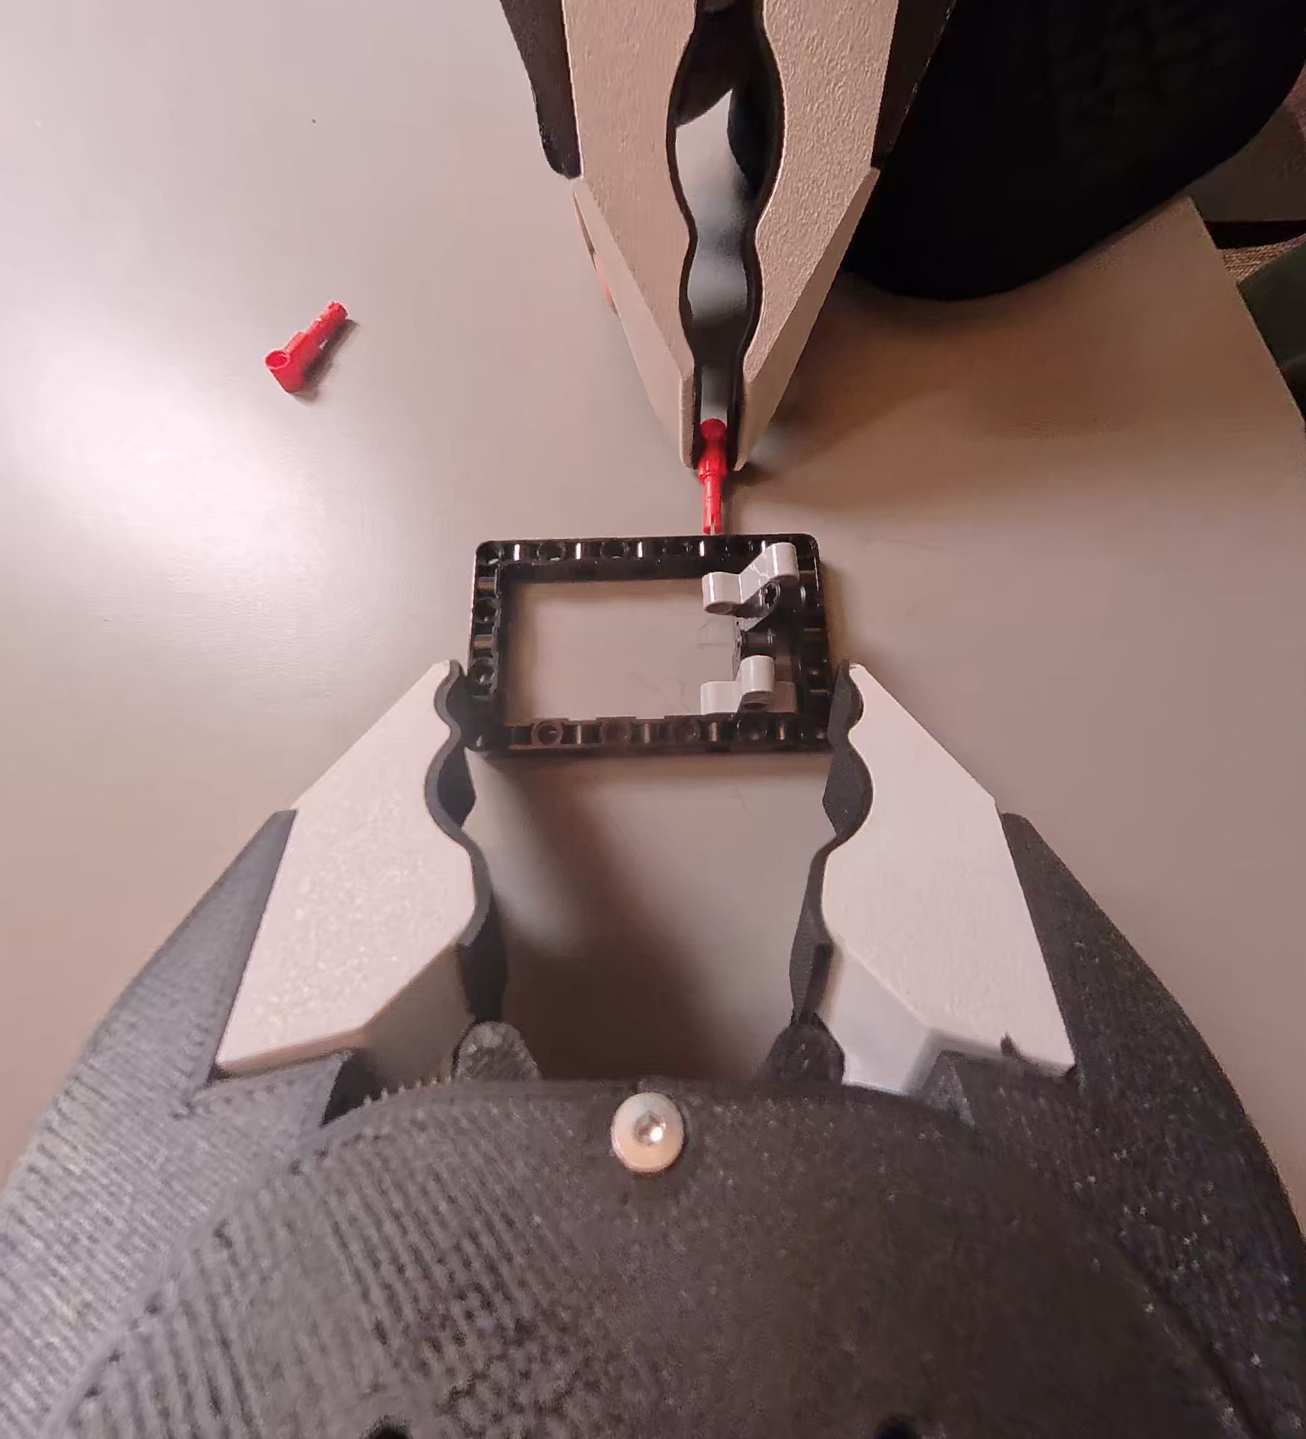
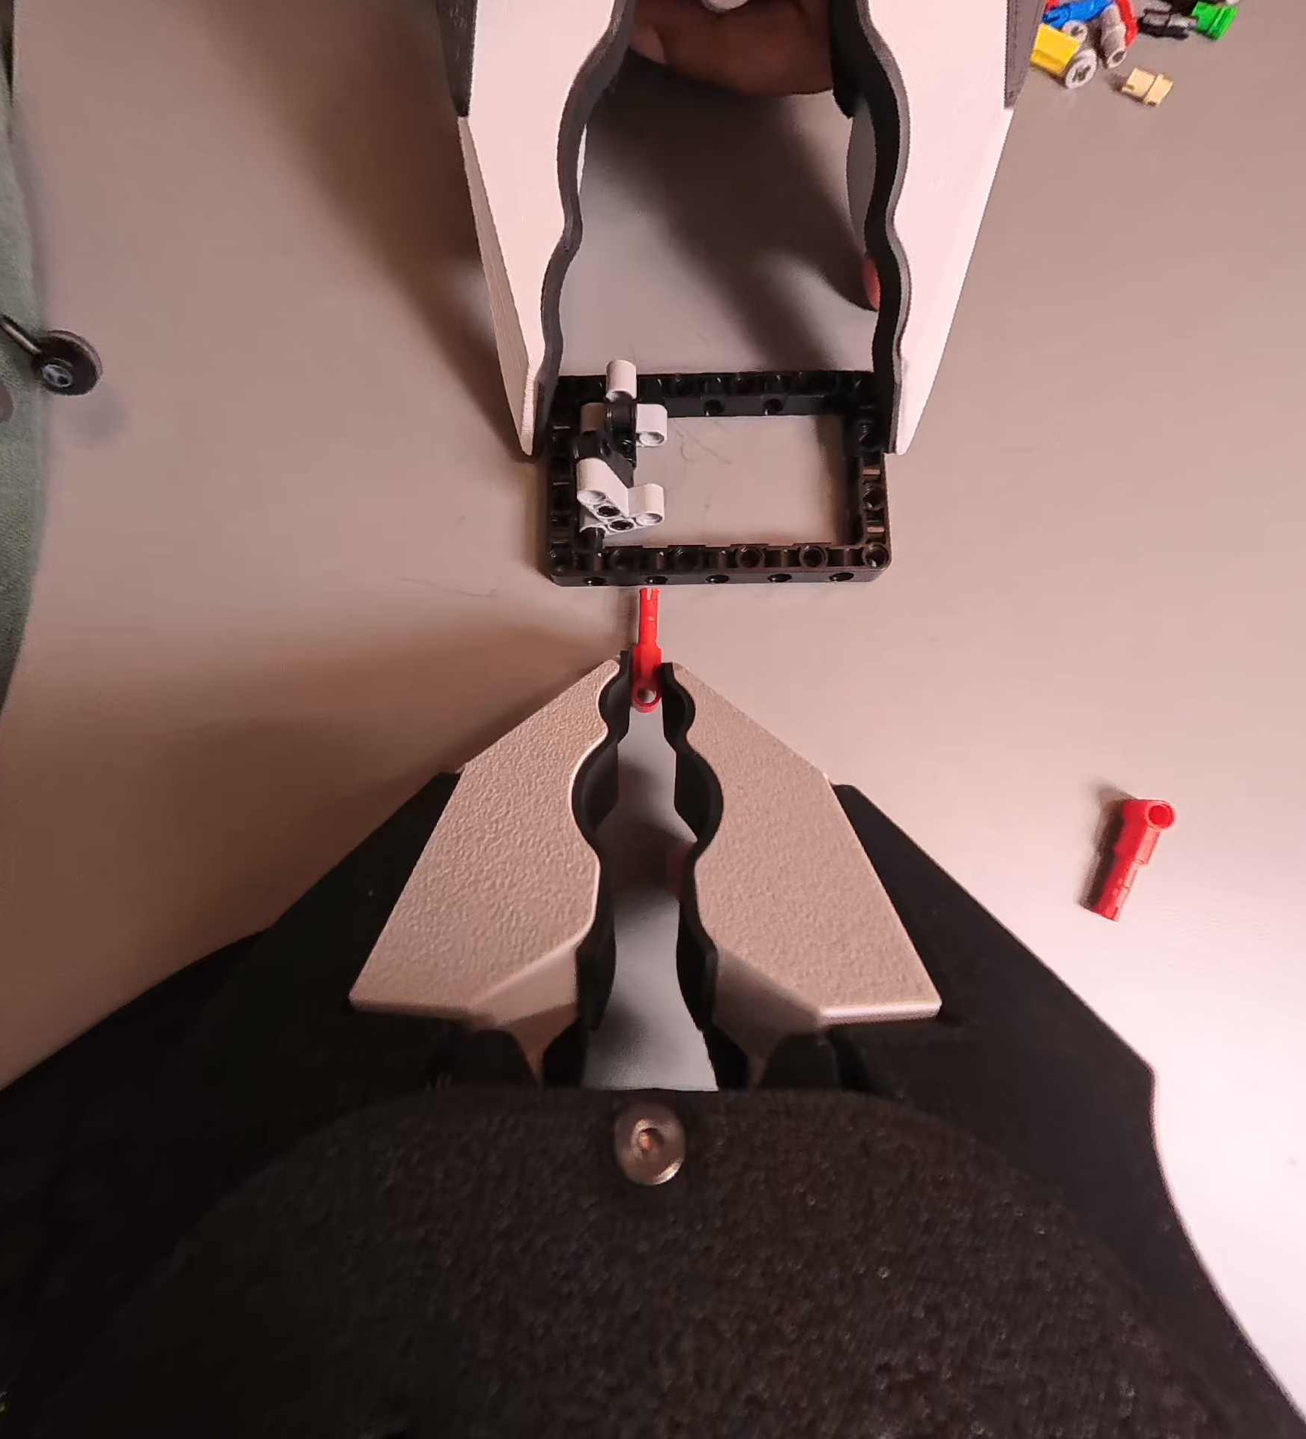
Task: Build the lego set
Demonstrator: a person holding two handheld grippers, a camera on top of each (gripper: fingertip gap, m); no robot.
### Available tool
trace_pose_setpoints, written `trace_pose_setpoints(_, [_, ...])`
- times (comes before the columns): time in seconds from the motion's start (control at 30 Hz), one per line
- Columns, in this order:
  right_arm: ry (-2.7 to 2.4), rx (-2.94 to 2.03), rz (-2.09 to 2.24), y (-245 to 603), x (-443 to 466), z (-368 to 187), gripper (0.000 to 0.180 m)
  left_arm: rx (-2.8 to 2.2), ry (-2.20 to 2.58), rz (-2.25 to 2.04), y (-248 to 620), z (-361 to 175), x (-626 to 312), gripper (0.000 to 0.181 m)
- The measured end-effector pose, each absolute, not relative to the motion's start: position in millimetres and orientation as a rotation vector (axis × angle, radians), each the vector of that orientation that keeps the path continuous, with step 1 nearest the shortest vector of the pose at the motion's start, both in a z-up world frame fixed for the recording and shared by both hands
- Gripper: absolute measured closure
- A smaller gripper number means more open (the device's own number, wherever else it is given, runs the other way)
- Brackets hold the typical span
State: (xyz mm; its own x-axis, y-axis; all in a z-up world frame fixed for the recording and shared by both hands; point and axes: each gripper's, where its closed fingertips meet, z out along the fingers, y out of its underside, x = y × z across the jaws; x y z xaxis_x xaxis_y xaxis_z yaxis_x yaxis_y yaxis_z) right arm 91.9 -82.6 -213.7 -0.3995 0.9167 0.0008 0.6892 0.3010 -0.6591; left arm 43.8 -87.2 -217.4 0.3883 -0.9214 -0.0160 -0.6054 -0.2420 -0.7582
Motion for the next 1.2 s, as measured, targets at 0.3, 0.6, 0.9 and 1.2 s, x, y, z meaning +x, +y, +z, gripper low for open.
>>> trace_pose_setpoints(0.3, [-2.208,-1.466,0.813,-84,89,-215,0.175,-1.96,1.308,-0.586,-89,-218,45,0.089])
trace_pose_setpoints(0.6, [-2.213,-1.487,0.806,-85,89,-216,0.175,-1.948,1.315,-0.582,-90,-217,45,0.089])
trace_pose_setpoints(0.9, [-2.222,-1.487,0.8,-86,89,-216,0.175,-1.956,1.314,-0.59,-90,-218,45,0.088])
trace_pose_setpoints(1.2, [-2.224,-1.486,0.735,-74,94,-214,0.175,-1.948,1.298,-0.553,-87,-217,41,0.079])
